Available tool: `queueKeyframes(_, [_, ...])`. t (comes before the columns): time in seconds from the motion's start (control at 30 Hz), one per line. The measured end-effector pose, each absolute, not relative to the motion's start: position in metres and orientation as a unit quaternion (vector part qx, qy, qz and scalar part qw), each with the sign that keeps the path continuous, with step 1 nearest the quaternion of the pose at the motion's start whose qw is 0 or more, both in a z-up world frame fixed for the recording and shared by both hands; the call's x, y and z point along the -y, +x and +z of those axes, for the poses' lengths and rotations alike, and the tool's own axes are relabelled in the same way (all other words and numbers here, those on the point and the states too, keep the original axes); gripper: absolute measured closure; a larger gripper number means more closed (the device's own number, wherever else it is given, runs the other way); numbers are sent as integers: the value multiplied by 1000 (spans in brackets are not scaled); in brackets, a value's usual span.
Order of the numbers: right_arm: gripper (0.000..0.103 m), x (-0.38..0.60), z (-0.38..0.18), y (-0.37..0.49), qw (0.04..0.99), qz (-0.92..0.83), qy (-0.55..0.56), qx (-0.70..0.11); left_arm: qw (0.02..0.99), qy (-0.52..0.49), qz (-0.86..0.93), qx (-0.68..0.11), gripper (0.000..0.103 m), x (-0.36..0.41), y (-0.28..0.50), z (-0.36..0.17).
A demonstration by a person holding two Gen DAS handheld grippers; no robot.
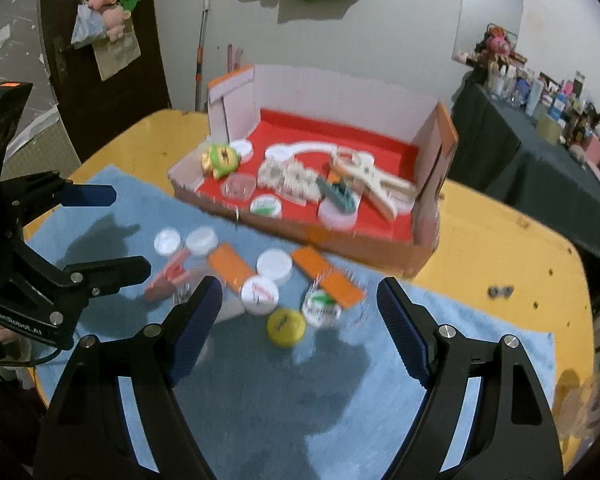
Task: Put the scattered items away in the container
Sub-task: 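Withdraw both open tools from the box back over the blue towel, then grasp the pink hanger clip with left tool while right grasps yellow cap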
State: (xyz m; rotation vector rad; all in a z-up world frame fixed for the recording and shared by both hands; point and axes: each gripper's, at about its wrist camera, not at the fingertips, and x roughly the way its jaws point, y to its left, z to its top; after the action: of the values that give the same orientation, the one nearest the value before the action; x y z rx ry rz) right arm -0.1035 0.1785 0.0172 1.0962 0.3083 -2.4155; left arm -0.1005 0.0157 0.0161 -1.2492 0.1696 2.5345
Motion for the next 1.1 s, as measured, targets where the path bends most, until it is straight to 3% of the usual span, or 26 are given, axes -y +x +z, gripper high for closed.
queueKeyframes(0.63, [24,-173,-33,-110,213,-860,448,-117,159,-482,860,-52,8,-14,-109,-37])
queueKeyframes(0.8, [41,-165,-39,-111,220,-856,448,-131,169,-484,857,-55,16,-16,-111,-41])
queueKeyframes(0.83, [49,-165,-40,-111,222,-856,448,-131,170,-481,858,-57,17,-17,-110,-41])
queueKeyframes(1.1, [64,-171,-45,-115,221,-856,453,-113,193,-472,858,-64,36,-25,-106,-39])
